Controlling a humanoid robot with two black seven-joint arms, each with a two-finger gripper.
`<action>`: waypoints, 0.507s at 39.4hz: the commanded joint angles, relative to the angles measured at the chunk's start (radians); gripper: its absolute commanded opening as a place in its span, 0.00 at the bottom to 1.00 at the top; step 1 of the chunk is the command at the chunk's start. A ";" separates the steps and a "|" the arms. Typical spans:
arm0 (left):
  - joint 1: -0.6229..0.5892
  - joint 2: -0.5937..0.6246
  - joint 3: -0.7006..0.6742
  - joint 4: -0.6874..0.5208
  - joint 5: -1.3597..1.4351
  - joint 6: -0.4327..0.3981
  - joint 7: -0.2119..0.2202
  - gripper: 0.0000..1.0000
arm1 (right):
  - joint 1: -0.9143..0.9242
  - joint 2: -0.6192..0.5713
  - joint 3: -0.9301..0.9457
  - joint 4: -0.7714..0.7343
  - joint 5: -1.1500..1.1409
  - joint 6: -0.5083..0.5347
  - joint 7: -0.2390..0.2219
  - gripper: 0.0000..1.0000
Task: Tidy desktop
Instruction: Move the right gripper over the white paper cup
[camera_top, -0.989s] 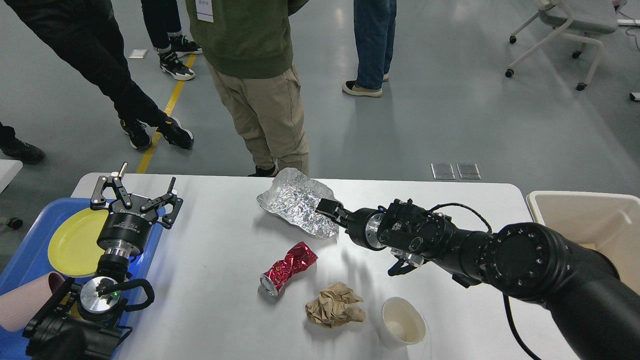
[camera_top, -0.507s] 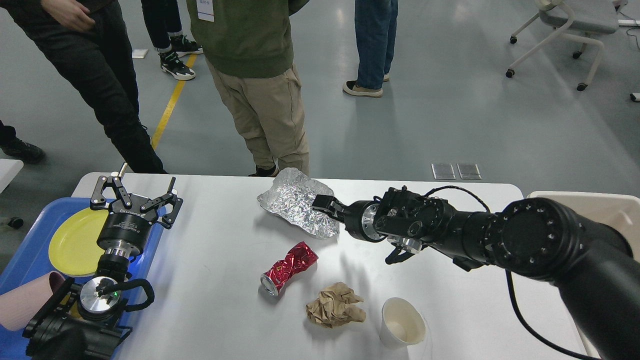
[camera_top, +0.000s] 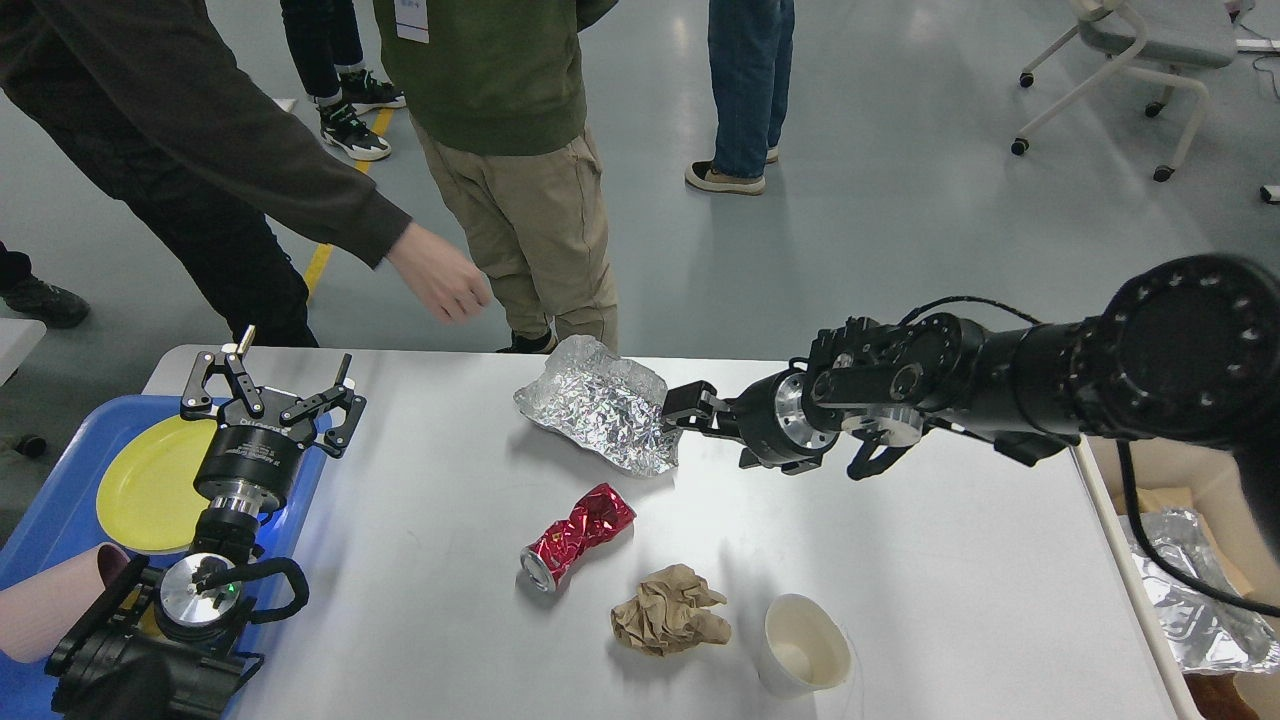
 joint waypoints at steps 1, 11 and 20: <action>0.000 0.001 0.000 0.000 0.000 0.000 0.000 0.96 | 0.129 -0.036 -0.101 0.110 0.000 0.111 0.000 1.00; 0.000 0.001 0.000 0.000 0.000 0.000 0.000 0.96 | 0.431 -0.056 -0.301 0.369 -0.005 0.203 0.000 1.00; 0.000 0.001 0.000 0.000 0.000 0.001 0.000 0.96 | 0.652 -0.144 -0.417 0.541 -0.005 0.366 0.000 1.00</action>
